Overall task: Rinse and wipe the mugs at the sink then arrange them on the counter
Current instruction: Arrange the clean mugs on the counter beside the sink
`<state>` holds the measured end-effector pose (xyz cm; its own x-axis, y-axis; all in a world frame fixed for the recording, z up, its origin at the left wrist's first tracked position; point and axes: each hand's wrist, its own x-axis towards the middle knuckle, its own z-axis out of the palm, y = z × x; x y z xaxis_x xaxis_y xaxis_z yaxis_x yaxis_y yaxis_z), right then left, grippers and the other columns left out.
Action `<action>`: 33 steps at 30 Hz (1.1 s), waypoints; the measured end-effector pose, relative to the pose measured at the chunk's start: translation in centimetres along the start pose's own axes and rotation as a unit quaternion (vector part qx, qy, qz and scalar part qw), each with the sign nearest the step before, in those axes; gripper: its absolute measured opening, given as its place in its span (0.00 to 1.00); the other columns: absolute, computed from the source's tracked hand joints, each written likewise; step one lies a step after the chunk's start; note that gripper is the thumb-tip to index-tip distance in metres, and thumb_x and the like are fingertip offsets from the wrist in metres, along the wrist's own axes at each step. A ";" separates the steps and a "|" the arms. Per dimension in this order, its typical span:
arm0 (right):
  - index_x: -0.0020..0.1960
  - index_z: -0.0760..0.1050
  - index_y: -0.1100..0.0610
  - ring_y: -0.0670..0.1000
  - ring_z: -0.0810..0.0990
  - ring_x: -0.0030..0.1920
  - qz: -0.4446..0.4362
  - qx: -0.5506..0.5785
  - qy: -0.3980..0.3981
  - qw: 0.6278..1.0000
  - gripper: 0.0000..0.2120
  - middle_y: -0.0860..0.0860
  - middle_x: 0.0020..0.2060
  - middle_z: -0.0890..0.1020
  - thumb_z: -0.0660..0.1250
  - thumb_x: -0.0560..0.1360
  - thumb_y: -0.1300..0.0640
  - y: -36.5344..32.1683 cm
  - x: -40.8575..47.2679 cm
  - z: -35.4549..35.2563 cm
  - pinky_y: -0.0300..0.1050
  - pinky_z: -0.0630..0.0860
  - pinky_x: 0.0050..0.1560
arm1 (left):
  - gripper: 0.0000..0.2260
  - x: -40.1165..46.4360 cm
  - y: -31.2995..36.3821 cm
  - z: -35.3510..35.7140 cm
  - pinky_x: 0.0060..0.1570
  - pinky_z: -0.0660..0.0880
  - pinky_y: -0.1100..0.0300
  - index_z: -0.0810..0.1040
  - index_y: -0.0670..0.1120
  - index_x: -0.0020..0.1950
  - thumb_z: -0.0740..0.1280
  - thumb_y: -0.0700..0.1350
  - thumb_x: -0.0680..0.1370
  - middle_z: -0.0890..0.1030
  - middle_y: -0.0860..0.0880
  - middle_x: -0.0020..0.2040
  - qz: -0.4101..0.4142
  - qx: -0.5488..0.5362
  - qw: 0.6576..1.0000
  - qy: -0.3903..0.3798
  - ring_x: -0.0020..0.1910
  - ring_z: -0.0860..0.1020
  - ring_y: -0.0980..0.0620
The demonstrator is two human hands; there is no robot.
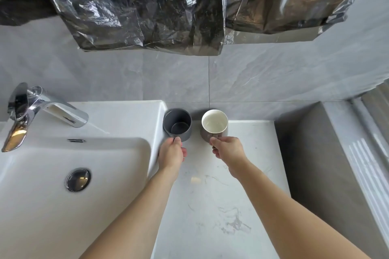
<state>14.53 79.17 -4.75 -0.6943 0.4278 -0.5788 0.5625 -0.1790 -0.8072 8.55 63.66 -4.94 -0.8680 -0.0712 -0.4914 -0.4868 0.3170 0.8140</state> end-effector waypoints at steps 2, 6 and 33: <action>0.44 0.81 0.67 0.52 0.73 0.36 0.001 -0.008 -0.004 1.000 0.14 0.53 0.35 0.76 0.68 0.76 0.55 0.0 0.1 0.8 0.47 0.73 0.42 | 0.11 0.1 0.0 0.1 0.40 0.75 0.52 0.74 0.45 0.44 0.58 0.48 0.81 0.80 0.44 0.36 0.007 0.004 1.000 0.003 0.35 0.77 0.46; 0.45 0.79 0.69 0.53 0.71 0.37 0.002 -0.022 -0.013 1.000 0.16 0.54 0.34 0.74 0.68 0.75 0.54 0.0 0.1 2.1 0.48 0.70 0.41 | 0.11 0.1 -0.3 0.0 0.40 0.74 0.53 0.74 0.46 0.42 0.59 0.50 0.80 0.80 0.45 0.35 0.017 0.005 1.000 0.004 0.35 0.77 0.46; 0.62 0.67 0.76 0.55 0.71 0.44 0.035 -0.020 0.051 0.998 0.19 0.53 0.43 0.68 0.60 0.78 0.62 2.5 -17.3 -7.3 0.50 0.72 0.46 | 0.06 -13.7 -4.9 -5.4 0.43 0.74 0.57 0.75 0.55 0.53 0.60 0.48 0.78 0.79 0.52 0.51 0.061 0.264 0.930 -0.247 0.46 0.83 0.50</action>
<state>31.19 77.82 4.07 -0.6050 0.5032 -0.6171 0.6272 -0.1762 -0.7586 22.31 57.94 -0.49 -0.6997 0.3976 -0.5937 -0.1587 0.7237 0.6717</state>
